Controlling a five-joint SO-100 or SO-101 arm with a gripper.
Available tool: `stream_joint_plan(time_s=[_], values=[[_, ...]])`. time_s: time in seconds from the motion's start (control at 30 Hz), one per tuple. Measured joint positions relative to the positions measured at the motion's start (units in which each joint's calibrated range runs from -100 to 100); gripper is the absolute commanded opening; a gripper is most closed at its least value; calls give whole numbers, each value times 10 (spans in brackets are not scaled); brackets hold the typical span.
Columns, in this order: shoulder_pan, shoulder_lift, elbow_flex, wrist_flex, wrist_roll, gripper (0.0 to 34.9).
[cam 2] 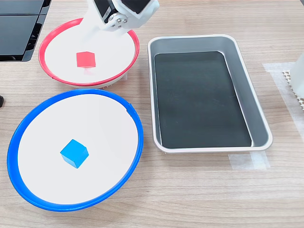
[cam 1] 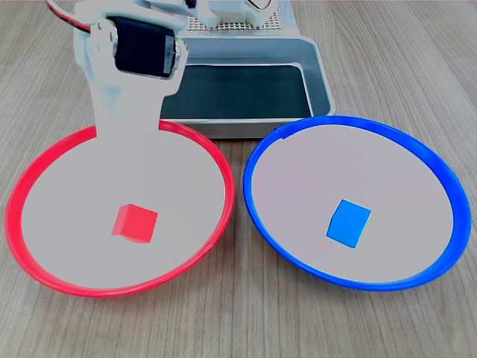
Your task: Move two blocks from tray to matching dishes
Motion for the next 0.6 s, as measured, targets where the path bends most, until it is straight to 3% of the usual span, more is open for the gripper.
stream_joint_plan(time_s=[0.03,0.07,0.37,0.6], values=[[0,-20,17,-20,-13,38],[0,-42,31,-30,-23,4],[-18,-390,299,-98,-179,1],[-88,-769,588,0,-253,1]])
